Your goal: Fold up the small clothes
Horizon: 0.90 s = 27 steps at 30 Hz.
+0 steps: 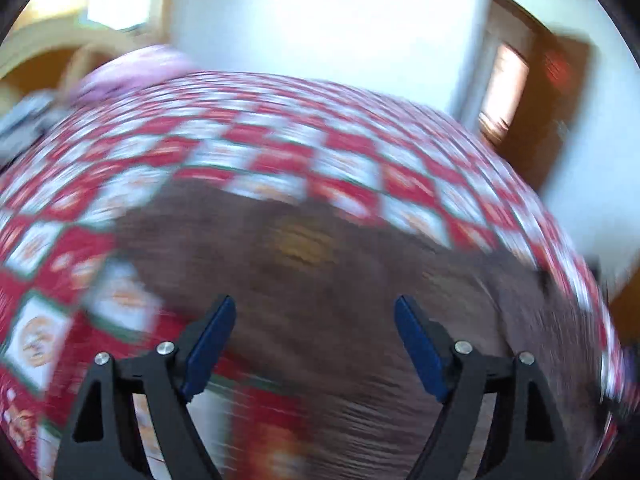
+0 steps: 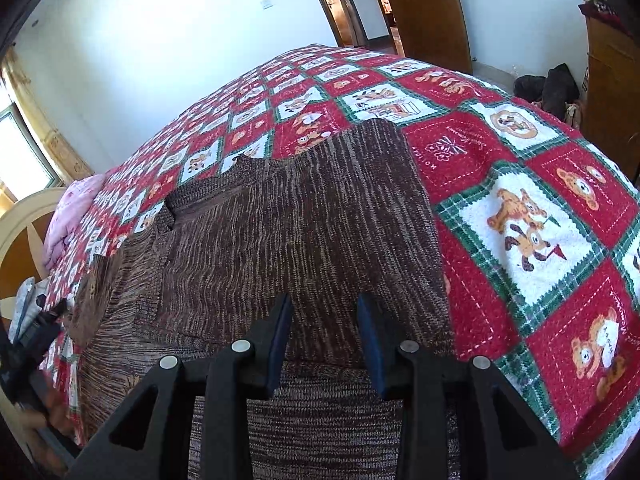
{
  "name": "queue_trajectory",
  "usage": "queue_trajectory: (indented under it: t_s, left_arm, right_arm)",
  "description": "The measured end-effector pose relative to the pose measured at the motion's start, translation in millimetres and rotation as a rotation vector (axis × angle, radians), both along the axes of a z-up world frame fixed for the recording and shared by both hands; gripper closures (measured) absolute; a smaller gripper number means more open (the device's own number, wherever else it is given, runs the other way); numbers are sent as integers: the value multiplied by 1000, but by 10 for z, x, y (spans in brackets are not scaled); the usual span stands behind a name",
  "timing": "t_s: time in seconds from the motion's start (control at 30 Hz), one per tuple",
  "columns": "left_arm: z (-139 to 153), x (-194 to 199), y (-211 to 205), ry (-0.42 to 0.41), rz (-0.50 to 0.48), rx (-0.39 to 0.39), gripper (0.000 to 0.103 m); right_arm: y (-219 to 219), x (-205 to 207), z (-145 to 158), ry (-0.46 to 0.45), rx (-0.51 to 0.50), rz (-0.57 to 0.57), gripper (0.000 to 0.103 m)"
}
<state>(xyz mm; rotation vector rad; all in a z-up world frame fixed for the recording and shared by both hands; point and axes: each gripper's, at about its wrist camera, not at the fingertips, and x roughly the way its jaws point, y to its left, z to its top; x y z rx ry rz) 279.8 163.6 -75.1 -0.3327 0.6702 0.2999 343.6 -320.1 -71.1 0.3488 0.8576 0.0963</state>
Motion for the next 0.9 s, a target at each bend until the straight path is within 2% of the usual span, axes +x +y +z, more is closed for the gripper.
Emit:
queue_trajectory:
  t_s: [0.1, 0.2, 0.33, 0.4, 0.6, 0.63, 0.67, 0.7, 0.77, 0.9]
  left_arm:
    - [-33, -78, 615, -15, 181, -111, 18]
    - [-172, 16, 990, 27, 287, -150, 20]
    - [-370, 235, 1209, 89, 316, -195, 32]
    - [-434, 266, 1271, 107, 326, -213, 32]
    - [-455, 381, 1265, 96, 369, -171, 34]
    - [-450, 387, 1263, 93, 375, -164, 49]
    - [-447, 387, 1268, 93, 375, -161, 83]
    - [-460, 399, 1301, 91, 363, -176, 96]
    - [-462, 394, 1325, 82, 350, -199, 94]
    - [-377, 363, 1257, 54, 339, -154, 94]
  right_arm:
    - [37, -2, 8, -3, -24, 4, 66]
    - [47, -12, 19, -10, -28, 4, 66]
    - [56, -50, 80, -48, -28, 2, 66]
    - [78, -66, 123, -74, -35, 9, 66]
    - [172, -55, 135, -80, -66, 36, 66]
    - [174, -50, 131, -78, -64, 38, 66]
    - [175, -52, 130, -78, -63, 39, 66]
    - [175, -53, 133, -80, -64, 39, 66]
    - [176, -61, 142, -86, -66, 40, 66]
    - [195, -72, 151, -90, -72, 45, 66]
